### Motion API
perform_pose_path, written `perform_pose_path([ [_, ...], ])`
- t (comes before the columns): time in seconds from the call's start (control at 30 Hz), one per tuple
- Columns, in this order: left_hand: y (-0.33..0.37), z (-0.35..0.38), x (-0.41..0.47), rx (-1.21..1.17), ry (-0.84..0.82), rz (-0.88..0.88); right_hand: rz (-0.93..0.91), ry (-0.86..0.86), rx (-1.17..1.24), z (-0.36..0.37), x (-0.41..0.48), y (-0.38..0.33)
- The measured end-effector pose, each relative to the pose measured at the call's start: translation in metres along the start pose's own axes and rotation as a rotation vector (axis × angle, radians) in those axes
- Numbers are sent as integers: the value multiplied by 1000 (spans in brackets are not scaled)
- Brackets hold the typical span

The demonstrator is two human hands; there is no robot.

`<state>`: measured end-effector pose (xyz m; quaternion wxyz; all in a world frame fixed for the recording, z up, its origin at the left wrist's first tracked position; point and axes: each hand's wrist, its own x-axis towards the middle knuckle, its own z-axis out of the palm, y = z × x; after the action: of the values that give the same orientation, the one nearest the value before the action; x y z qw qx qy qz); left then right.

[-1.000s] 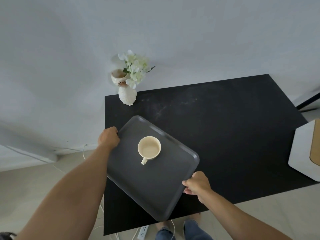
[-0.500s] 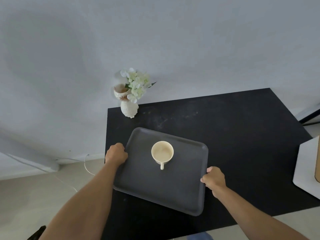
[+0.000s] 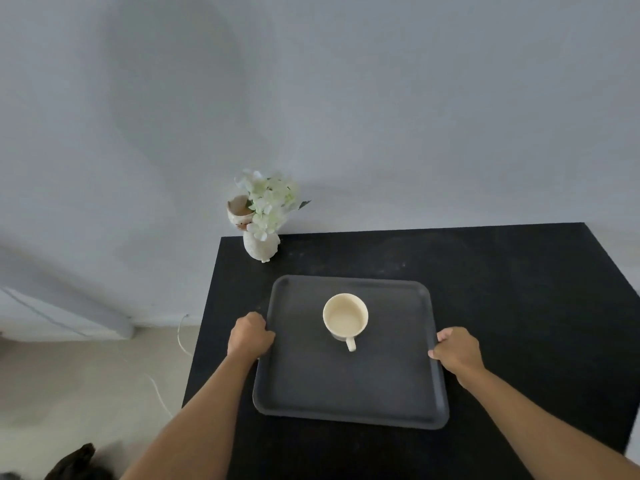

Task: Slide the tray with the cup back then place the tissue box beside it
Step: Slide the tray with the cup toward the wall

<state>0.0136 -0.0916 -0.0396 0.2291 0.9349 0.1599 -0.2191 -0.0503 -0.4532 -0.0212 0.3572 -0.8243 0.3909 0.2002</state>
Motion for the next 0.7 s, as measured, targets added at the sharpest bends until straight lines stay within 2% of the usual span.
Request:
perform_pose_path([
  [0.33, 49, 6, 34, -79, -2, -59, -86, 37, -13, -37, 62, -39],
  [0.7, 73, -4, 75, -115, 22, -78, -143, 32, -20, -41, 108, -74],
])
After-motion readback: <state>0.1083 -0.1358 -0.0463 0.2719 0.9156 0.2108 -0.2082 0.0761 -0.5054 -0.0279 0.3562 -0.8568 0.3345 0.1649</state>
